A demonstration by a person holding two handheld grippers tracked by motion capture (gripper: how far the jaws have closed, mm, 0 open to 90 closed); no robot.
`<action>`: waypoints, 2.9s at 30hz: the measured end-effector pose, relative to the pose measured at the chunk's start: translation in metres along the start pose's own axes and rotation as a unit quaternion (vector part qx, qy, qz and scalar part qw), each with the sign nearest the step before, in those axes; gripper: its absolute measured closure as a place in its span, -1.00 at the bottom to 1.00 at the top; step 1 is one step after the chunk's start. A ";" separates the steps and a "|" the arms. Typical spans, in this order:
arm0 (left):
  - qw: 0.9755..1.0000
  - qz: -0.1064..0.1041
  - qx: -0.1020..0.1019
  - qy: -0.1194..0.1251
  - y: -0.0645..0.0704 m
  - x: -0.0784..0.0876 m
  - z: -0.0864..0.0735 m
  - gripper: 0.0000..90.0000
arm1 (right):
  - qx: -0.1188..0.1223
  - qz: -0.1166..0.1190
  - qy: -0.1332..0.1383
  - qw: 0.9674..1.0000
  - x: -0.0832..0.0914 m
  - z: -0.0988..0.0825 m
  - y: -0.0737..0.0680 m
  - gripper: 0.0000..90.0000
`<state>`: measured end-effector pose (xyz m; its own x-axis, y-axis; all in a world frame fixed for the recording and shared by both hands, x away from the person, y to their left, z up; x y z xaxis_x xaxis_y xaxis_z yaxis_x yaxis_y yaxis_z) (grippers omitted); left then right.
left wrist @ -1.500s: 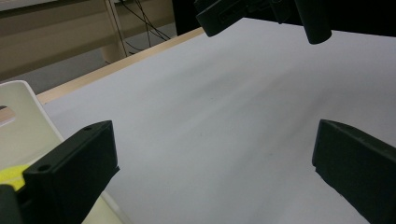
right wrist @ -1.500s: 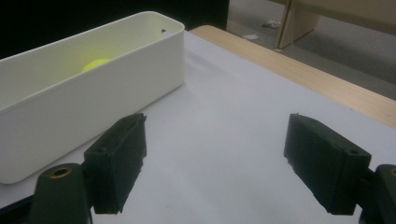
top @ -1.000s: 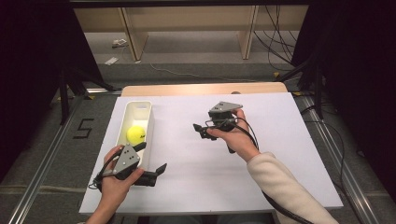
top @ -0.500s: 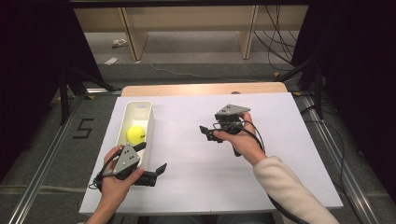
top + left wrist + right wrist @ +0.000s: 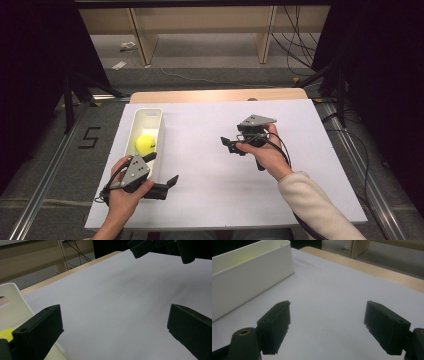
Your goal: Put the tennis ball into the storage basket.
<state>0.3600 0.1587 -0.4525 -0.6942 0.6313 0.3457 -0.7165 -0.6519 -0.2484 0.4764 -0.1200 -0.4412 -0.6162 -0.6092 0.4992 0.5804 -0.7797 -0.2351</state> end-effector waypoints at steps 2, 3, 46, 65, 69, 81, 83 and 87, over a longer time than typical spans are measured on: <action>1.000 0.000 0.000 0.000 0.000 0.000 0.000 -1.00 | -0.002 -0.002 0.001 1.000 0.002 -0.001 0.002 -0.52; 1.000 0.000 0.000 0.000 0.000 0.000 0.000 -1.00 | -0.003 -0.003 0.001 1.000 0.003 -0.002 0.003 -0.52; 1.000 0.001 0.002 0.000 0.000 0.000 0.000 -1.00 | -0.044 -0.046 0.015 0.998 0.057 -0.031 0.052 -0.52; 1.000 0.001 0.001 -0.001 0.000 0.000 0.000 -1.00 | -0.061 -0.064 0.021 0.996 0.087 -0.055 0.070 -0.52; 1.000 0.001 0.001 -0.001 0.000 0.000 0.000 -1.00 | -0.065 -0.065 0.019 0.996 0.092 -0.061 0.071 -0.52; 1.000 0.002 0.001 -0.001 0.000 0.000 0.000 -1.00 | -0.063 -0.064 0.014 0.996 0.102 -0.072 0.071 -0.52; 1.000 0.002 0.000 -0.001 0.000 0.000 0.000 -1.00 | -0.061 -0.062 0.013 0.996 0.102 -0.073 0.071 -0.52; 1.000 0.002 0.001 0.001 -0.001 0.000 0.000 -1.00 | -0.061 -0.063 0.023 0.996 0.105 -0.071 0.070 -0.52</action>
<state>0.3602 0.1593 -0.4523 -0.6967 0.6297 0.3436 -0.7141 -0.6545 -0.2485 0.4147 -0.2488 -0.4648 -0.7055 -0.5089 0.4933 0.4288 -0.8607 -0.2746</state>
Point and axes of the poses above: each handheld gripper's, and its own axes: x roughly backward along the jaws, z roughly out of its top, y roughly to its right, the point moved 5 cm from there along -x, roughly forward along the jaws, and after that the axes turned 12 degrees about -x, right-handed, at the moved point
